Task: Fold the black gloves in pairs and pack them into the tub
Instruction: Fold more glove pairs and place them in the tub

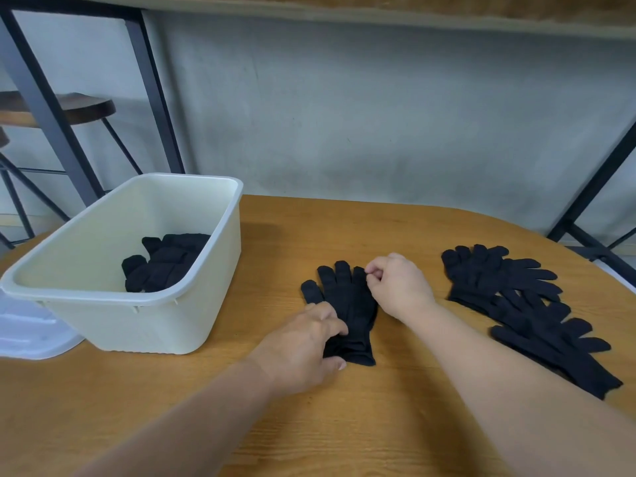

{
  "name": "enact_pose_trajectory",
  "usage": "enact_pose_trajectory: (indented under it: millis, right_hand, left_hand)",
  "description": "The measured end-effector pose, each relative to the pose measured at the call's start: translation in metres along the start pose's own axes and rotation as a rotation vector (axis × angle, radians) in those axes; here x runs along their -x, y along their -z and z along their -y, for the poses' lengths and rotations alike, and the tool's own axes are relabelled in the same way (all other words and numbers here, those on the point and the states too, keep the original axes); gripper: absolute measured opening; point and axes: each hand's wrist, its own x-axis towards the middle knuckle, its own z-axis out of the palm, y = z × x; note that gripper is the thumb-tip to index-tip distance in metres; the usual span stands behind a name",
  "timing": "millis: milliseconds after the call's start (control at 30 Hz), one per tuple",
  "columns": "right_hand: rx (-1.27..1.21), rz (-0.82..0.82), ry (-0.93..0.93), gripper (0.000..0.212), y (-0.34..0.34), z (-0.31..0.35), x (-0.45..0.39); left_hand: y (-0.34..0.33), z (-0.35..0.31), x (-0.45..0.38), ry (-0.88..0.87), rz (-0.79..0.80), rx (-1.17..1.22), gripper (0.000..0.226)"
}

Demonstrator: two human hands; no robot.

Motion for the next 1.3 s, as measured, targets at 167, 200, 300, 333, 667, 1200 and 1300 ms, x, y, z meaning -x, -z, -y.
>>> enact_pose_trajectory:
  millis: [167,200,300,333,667,1200,1300]
  right_hand:
    - [-0.246,0.219,0.109,0.013,0.017,0.015,0.033]
    - [-0.243,0.278,0.123,0.011,0.020,0.016,0.040]
    - [-0.234,0.452,0.153,0.021,0.023,0.014,0.064]
    - [-0.227,0.496,0.160,0.034,0.023,0.013,0.072]
    - [0.178,0.105,0.507,0.030,0.014,0.003,0.111]
    - [0.092,0.192,0.479,0.033,0.010,-0.006,0.111]
    - [0.070,0.213,0.464,0.032,0.012,-0.009,0.111]
  left_hand:
    - [0.002,-0.001,0.002,-0.007,-0.046,-0.027,0.029]
    - [0.003,-0.002,0.002,0.002,-0.053,-0.024,0.026]
    - [0.002,-0.004,0.004,0.038,-0.075,-0.009,0.020]
    - [0.001,-0.004,0.005,0.048,-0.088,-0.001,0.019]
    - [-0.007,-0.014,0.012,0.046,-0.185,0.074,0.025]
    - [-0.014,-0.012,0.020,-0.063,-0.210,-0.059,0.028]
    - [-0.015,-0.012,0.021,-0.055,-0.178,-0.024,0.028]
